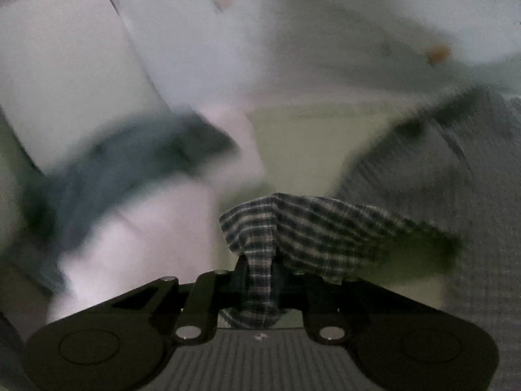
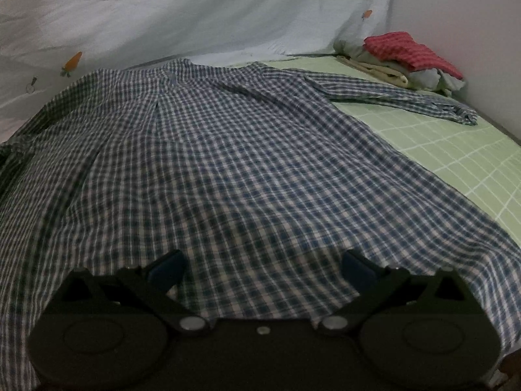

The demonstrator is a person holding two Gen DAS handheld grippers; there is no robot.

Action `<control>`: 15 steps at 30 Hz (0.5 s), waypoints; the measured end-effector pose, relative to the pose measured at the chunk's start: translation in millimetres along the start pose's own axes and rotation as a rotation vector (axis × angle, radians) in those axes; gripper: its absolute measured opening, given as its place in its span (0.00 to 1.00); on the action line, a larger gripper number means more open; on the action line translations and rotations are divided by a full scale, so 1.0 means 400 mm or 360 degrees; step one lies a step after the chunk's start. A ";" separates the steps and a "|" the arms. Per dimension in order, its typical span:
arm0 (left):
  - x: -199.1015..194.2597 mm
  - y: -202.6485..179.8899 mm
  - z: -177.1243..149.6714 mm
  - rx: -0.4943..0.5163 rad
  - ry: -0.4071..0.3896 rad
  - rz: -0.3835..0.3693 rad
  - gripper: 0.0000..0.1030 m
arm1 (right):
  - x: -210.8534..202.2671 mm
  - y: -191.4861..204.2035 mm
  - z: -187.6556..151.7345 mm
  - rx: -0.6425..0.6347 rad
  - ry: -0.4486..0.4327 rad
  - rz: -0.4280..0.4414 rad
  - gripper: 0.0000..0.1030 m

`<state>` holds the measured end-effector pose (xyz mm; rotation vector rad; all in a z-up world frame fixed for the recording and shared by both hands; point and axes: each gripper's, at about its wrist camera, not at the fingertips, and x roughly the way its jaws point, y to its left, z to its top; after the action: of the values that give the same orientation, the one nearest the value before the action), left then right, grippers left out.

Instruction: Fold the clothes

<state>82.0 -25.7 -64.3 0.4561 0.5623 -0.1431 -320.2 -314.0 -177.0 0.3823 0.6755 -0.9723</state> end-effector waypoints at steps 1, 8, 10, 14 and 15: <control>-0.014 0.008 0.000 0.0036 -0.0059 0.0045 0.16 | 0.000 0.001 -0.001 0.0001 -0.0007 -0.0002 1.00; -0.028 -0.003 -0.079 0.0151 0.0163 -0.0217 0.32 | 0.007 0.002 0.003 0.0000 -0.0031 0.0002 1.00; -0.037 -0.015 -0.107 0.0093 0.0272 -0.0361 0.41 | 0.009 0.005 0.004 0.0000 -0.0036 0.0001 1.00; -0.070 -0.039 -0.136 0.0099 0.0326 -0.0564 0.70 | 0.008 0.003 -0.001 -0.0006 -0.0060 0.0006 1.00; -0.076 -0.040 -0.133 0.0096 0.0331 -0.0618 0.73 | 0.008 0.003 -0.002 -0.0008 -0.0068 0.0008 1.00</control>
<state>26.9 -15.6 -93.9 0.4189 0.8498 -0.4891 -318.4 -314.8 -179.8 0.3574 0.6378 -0.9711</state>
